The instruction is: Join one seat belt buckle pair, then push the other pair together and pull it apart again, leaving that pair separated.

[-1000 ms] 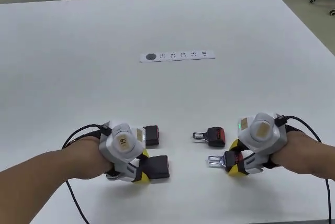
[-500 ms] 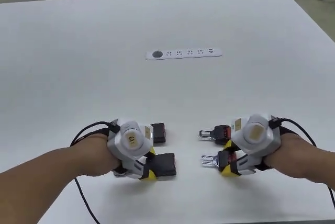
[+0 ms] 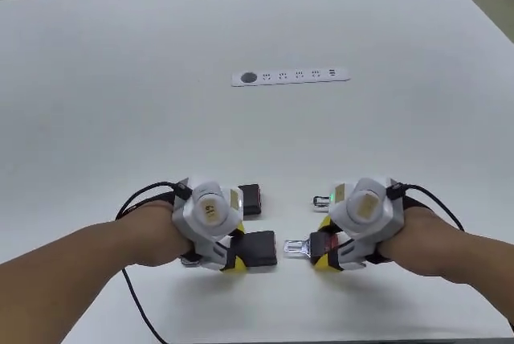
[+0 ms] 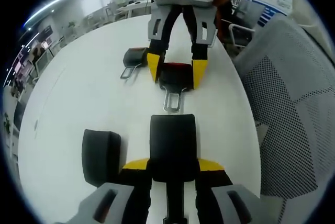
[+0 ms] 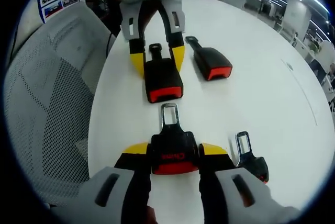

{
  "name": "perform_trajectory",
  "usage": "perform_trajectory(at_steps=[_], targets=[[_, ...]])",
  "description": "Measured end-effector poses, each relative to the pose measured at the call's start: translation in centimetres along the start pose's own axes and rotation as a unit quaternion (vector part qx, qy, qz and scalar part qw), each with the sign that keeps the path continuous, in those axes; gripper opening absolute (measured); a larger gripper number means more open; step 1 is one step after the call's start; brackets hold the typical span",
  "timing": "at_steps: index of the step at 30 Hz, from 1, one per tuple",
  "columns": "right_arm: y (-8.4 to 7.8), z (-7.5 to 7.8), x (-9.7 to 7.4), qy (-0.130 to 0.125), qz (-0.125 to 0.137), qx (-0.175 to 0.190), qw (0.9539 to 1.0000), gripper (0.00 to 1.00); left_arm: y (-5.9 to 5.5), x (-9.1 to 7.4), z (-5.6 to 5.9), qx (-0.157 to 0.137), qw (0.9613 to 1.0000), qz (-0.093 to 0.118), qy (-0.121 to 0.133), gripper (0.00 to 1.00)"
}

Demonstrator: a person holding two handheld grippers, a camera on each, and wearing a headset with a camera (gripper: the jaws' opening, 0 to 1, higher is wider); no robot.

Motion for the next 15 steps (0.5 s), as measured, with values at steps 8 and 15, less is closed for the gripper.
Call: perform_trajectory(at_steps=[8, 15], targets=[[0.9, -0.2, 0.7, 0.0, -0.001, -0.009, 1.0, 0.34, -0.1, 0.0, -0.1, -0.001, 1.0, -0.003, -0.001, 0.32], [1.5, -0.6, 1.1, -0.003, -0.006, -0.031, 0.9995, 0.34, -0.2, 0.1, -0.2, 0.001, 1.0, -0.006, -0.002, 0.32]])
Point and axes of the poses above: the centre of the closed fingertips' face, and the gripper's own axes: x roughly forward along the fingers, z roughly to its right, y roughly out of its top, the point moved 1 cm from there along -x, roughly backward along the fingers, and after that the axes turned 15 degrees about x, right-handed, at the moved point
